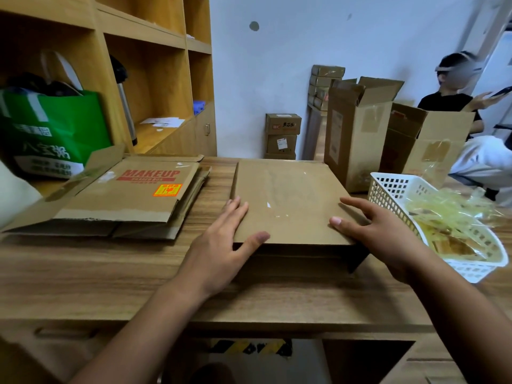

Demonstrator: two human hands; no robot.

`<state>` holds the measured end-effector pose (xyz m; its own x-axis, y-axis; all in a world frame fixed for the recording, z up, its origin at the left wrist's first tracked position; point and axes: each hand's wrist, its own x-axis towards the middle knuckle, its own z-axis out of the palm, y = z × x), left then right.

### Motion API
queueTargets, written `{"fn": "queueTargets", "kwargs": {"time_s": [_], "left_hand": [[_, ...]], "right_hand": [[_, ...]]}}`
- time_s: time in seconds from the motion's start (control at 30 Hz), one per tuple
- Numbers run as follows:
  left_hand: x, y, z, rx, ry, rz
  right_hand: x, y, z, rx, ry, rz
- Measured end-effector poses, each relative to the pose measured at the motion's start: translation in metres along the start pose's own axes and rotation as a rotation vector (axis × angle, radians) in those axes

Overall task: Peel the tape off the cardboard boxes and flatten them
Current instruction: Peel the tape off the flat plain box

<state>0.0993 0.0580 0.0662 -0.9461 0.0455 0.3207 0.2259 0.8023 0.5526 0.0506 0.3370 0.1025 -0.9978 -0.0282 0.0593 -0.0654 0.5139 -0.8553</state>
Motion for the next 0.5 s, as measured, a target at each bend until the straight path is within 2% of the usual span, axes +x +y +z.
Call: {"fn": "queueTargets", "kwargs": {"time_s": [0.3, 0.4, 0.5], "left_hand": [[0.001, -0.019, -0.011, 0.063, -0.113, 0.028], [0.001, -0.022, -0.016, 0.071, -0.138, 0.022], [0.002, -0.026, -0.019, 0.066, -0.139, 0.042]], "right_hand": [[0.003, 0.005, -0.001, -0.023, -0.044, -0.032], [0.0, 0.001, -0.005, -0.035, -0.129, 0.001], [-0.006, -0.008, -0.013, -0.154, -0.267, 0.019]]}}
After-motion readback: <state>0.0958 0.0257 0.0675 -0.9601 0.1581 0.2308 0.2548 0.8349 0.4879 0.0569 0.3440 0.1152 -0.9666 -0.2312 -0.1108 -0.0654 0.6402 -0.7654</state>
